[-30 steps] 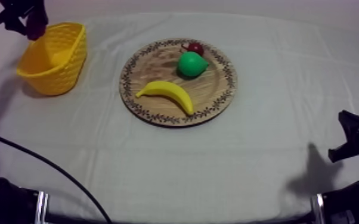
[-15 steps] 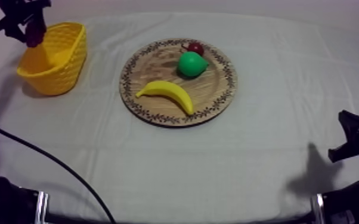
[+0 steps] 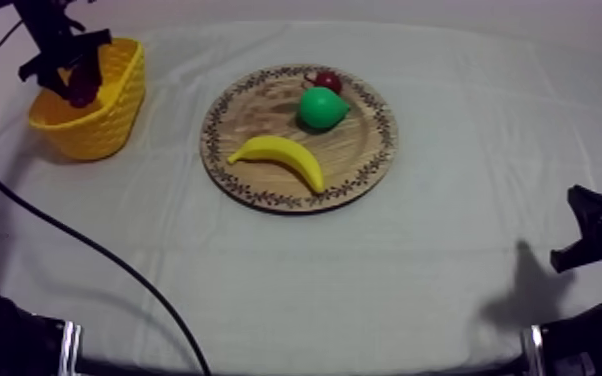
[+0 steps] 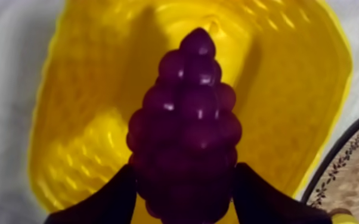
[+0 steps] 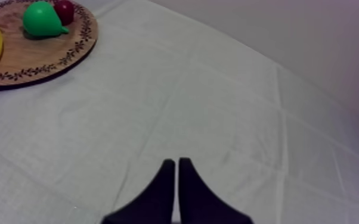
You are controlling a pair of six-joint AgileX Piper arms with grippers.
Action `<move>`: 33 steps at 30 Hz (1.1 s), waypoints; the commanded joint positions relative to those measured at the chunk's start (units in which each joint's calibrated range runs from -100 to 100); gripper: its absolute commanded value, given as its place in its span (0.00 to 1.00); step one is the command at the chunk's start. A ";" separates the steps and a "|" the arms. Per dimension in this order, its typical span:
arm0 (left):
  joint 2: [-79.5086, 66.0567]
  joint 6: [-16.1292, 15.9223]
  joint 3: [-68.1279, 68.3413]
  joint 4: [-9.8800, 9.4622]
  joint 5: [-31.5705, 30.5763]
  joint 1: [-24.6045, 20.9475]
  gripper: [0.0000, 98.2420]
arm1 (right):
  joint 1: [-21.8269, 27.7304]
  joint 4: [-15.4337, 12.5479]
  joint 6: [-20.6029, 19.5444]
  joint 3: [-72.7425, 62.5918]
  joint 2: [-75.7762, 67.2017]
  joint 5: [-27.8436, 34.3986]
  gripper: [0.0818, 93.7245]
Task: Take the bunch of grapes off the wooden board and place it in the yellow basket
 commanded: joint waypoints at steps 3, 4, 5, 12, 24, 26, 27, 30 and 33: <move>1.83 -0.20 -0.68 0.39 -0.43 0.09 0.69 | -0.03 -0.01 -0.03 0.00 0.00 -0.02 0.00; 2.13 -0.21 -0.88 0.47 -0.59 0.11 0.73 | -0.03 -0.01 -0.03 0.00 0.00 -0.02 0.00; 2.39 -0.18 -1.10 0.53 -0.76 0.09 0.77 | -0.03 -0.01 -0.03 0.00 0.00 -0.02 0.00; 2.43 0.47 -1.59 0.84 -1.74 -0.42 0.93 | -0.03 -0.01 -0.03 0.00 0.00 -0.02 0.00; -15.19 2.02 8.82 0.35 -3.42 0.20 0.58 | -0.03 -0.01 -0.03 0.00 0.00 -0.02 0.00; -19.79 2.03 11.63 0.31 -3.96 0.52 0.49 | -0.03 -0.01 -0.03 0.00 0.00 -0.02 0.00; -22.08 1.98 13.16 0.34 -4.28 0.62 0.45 | -0.03 -0.01 -0.03 0.00 0.00 -0.02 0.00; -29.01 1.80 18.43 0.46 -6.14 0.81 0.37 | -0.03 -0.01 -0.03 0.00 0.00 -0.02 0.00; -35.98 1.58 24.64 0.54 -9.60 0.70 0.28 | -0.03 -0.01 -0.03 0.00 0.00 -0.02 0.00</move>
